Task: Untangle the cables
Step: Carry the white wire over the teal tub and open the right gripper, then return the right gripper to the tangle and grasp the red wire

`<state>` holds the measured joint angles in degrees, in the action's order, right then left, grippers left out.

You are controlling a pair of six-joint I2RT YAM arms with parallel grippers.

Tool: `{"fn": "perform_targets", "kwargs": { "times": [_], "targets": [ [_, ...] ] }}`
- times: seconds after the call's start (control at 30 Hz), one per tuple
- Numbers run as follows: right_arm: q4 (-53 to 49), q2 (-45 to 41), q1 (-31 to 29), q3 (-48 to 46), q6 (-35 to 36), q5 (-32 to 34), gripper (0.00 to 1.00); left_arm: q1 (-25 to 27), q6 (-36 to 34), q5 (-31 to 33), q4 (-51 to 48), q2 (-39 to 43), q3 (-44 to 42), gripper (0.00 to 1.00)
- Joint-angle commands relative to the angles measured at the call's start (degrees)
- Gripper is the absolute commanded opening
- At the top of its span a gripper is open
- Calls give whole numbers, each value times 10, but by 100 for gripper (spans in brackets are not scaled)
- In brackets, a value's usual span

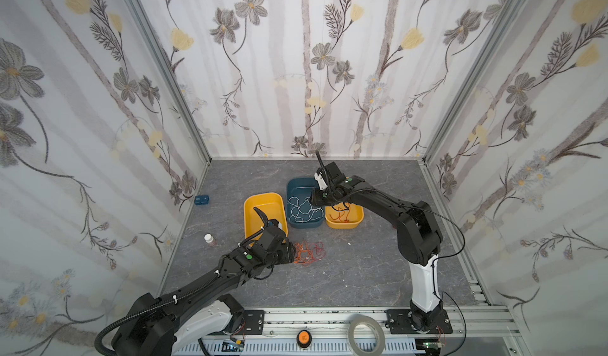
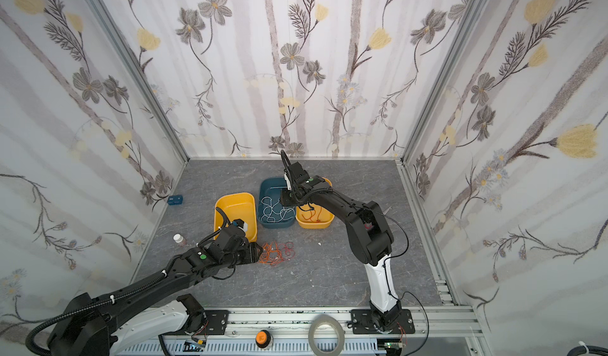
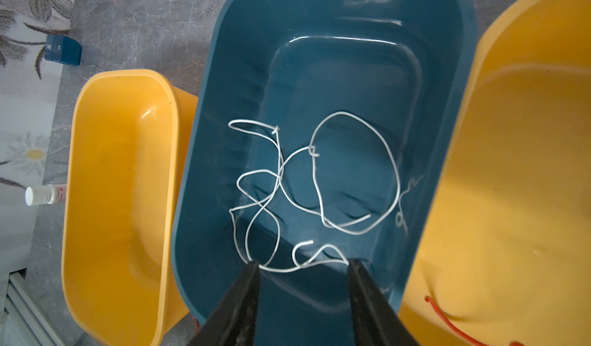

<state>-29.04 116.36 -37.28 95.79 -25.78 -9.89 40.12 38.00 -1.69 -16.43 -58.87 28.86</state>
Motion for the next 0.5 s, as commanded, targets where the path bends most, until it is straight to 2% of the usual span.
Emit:
{"fn": "perform_targets", "kwargs": {
  "times": [0.0, 0.1, 0.27, 0.47],
  "targets": [
    [-4, -37, -1, -19, 25, 7, 50, 0, 7, -7, 16, -1, 0, 63],
    [7, -79, -1, -55, 38, -8, 53, 0, 2, -31, 30, -8, -2, 64],
    [48, -150, -1, -150, 45, -69, 54, 0, 1, -50, 49, -25, -5, 64],
    [116, -238, -6, -291, 16, -131, 55, 4, 3, -62, 70, -57, -5, 64]
  ]
}}
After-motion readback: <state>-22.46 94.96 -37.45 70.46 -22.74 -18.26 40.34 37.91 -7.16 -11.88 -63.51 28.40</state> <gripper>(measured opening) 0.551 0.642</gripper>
